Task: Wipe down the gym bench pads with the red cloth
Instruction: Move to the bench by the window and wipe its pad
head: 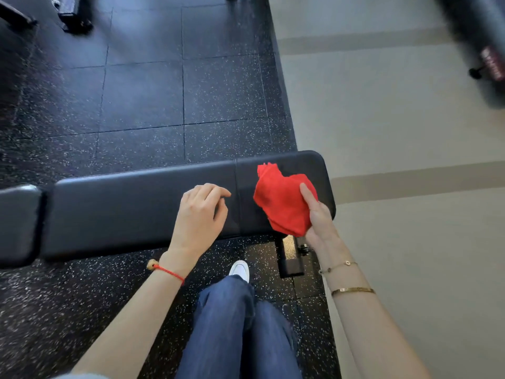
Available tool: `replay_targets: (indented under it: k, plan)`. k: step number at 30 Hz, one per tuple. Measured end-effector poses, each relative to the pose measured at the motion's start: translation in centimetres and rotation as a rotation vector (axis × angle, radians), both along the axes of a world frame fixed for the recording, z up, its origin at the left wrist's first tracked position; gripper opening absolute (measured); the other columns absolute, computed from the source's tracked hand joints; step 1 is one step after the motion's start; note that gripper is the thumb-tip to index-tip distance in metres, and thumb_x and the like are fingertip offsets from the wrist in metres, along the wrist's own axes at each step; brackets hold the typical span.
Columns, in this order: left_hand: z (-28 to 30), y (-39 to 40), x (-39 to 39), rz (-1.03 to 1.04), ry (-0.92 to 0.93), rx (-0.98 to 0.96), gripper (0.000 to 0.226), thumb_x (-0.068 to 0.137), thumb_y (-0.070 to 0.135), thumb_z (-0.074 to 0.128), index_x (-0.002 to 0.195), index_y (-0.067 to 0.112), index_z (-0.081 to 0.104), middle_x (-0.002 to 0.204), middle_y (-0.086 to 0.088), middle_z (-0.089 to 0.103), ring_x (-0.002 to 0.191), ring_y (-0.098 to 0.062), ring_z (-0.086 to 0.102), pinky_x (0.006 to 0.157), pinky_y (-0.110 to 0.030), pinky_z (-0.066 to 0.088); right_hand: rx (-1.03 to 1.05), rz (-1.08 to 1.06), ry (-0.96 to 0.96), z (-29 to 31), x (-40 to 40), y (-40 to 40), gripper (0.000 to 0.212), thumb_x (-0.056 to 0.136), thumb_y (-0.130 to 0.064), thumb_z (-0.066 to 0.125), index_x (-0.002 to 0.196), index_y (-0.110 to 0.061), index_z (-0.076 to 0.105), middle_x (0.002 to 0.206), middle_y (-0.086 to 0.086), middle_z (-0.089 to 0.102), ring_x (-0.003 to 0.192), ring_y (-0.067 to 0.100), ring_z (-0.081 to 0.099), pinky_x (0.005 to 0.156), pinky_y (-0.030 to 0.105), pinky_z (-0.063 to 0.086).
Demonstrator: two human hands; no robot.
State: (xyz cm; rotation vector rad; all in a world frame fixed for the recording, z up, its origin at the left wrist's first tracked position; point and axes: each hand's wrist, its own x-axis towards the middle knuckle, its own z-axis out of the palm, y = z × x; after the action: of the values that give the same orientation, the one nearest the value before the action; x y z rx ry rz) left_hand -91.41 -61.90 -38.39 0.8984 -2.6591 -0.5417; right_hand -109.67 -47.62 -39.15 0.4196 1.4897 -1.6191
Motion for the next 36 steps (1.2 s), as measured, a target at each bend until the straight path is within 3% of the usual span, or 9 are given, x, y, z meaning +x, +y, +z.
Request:
replay_targets:
  k: [3, 8, 14, 16, 21, 25, 31, 36]
  plan:
    - [7.6, 0.3, 0.2, -0.037, -0.025, 0.064, 0.015, 0.092, 0.007, 0.058, 0.101, 0.014, 0.067, 0.099, 0.003, 0.066, 0.091, -0.021, 0.061, 0.084, -0.037, 0.048, -0.008, -0.047, -0.023, 7.5, 0.0, 1.2, 0.045, 0.088, -0.027, 0.064, 0.125, -0.003, 0.057, 0.122, 0.016, 0.064, 0.115, 0.032, 0.059, 0.102, 0.051, 0.045]
    - [17.8, -0.3, -0.6, -0.093, -0.069, 0.238, 0.016, 0.095, 0.015, 0.056, 0.106, 0.021, 0.066, 0.098, 0.010, 0.064, 0.090, -0.011, 0.059, 0.080, -0.029, 0.049, -0.028, -0.126, 0.071, 18.4, -0.6, 2.8, 0.041, 0.091, -0.018, 0.060, 0.129, -0.004, 0.054, 0.122, 0.014, 0.064, 0.111, 0.029, 0.061, 0.096, 0.045, 0.050]
    - [23.4, -1.1, -3.6, -0.135, -0.069, 0.292, 0.016, 0.097, 0.018, 0.053, 0.104, 0.023, 0.066, 0.098, 0.012, 0.063, 0.087, -0.005, 0.057, 0.077, -0.024, 0.044, -0.063, -0.217, 0.165, 25.9, -1.3, 5.2, 0.033, 0.093, -0.017, 0.058, 0.124, -0.008, 0.057, 0.114, 0.008, 0.067, 0.098, 0.018, 0.067, 0.087, 0.034, 0.056]
    - [24.2, -1.3, -5.1, -0.159, -0.065, 0.271, 0.015, 0.097, 0.019, 0.053, 0.102, 0.024, 0.066, 0.099, 0.012, 0.064, 0.086, -0.002, 0.055, 0.075, -0.020, 0.039, -0.081, -0.248, 0.179, 27.1, -1.6, 5.9, 0.035, 0.093, -0.018, 0.057, 0.126, -0.006, 0.056, 0.117, 0.010, 0.067, 0.100, 0.020, 0.067, 0.087, 0.034, 0.056]
    - [25.3, -1.5, -9.2, -0.211, -0.084, 0.266, 0.016, 0.097, 0.021, 0.052, 0.102, 0.027, 0.066, 0.100, 0.011, 0.065, 0.087, -0.008, 0.059, 0.076, -0.025, 0.042, -0.093, -0.317, 0.208, 28.1, -4.2, 7.9, 0.037, 0.094, -0.018, 0.056, 0.128, -0.005, 0.055, 0.123, 0.013, 0.064, 0.111, 0.025, 0.063, 0.096, 0.038, 0.051]
    - [25.5, -1.0, -13.3, -0.228, -0.105, 0.249, 0.018, 0.098, 0.023, 0.051, 0.104, 0.028, 0.067, 0.101, 0.011, 0.065, 0.089, -0.010, 0.060, 0.077, -0.028, 0.044, -0.100, -0.348, 0.209, 27.9, -8.2, 10.0, 0.035, 0.091, -0.024, 0.060, 0.124, -0.011, 0.059, 0.116, 0.009, 0.068, 0.104, 0.022, 0.067, 0.082, 0.034, 0.057]
    - [24.6, 2.7, -21.7, -0.134, -0.044, 0.232, 0.018, 0.098, 0.021, 0.051, 0.104, 0.027, 0.067, 0.102, 0.010, 0.067, 0.088, -0.010, 0.060, 0.077, -0.030, 0.048, -0.100, -0.272, 0.199, 27.3, -18.5, 13.2, 0.041, 0.088, -0.033, 0.065, 0.125, -0.017, 0.059, 0.117, 0.006, 0.069, 0.104, 0.023, 0.067, 0.080, 0.038, 0.057]
    - [24.4, 8.4, -29.7, 0.006, -0.026, 0.242, 0.019, 0.098, 0.020, 0.051, 0.109, 0.025, 0.066, 0.103, 0.008, 0.066, 0.088, -0.011, 0.060, 0.078, -0.032, 0.051, -0.153, -0.161, 0.179, 28.1, -29.3, 16.7, 0.033, 0.091, -0.026, 0.061, 0.123, -0.019, 0.060, 0.115, 0.004, 0.070, 0.104, 0.022, 0.067, 0.079, 0.037, 0.058]
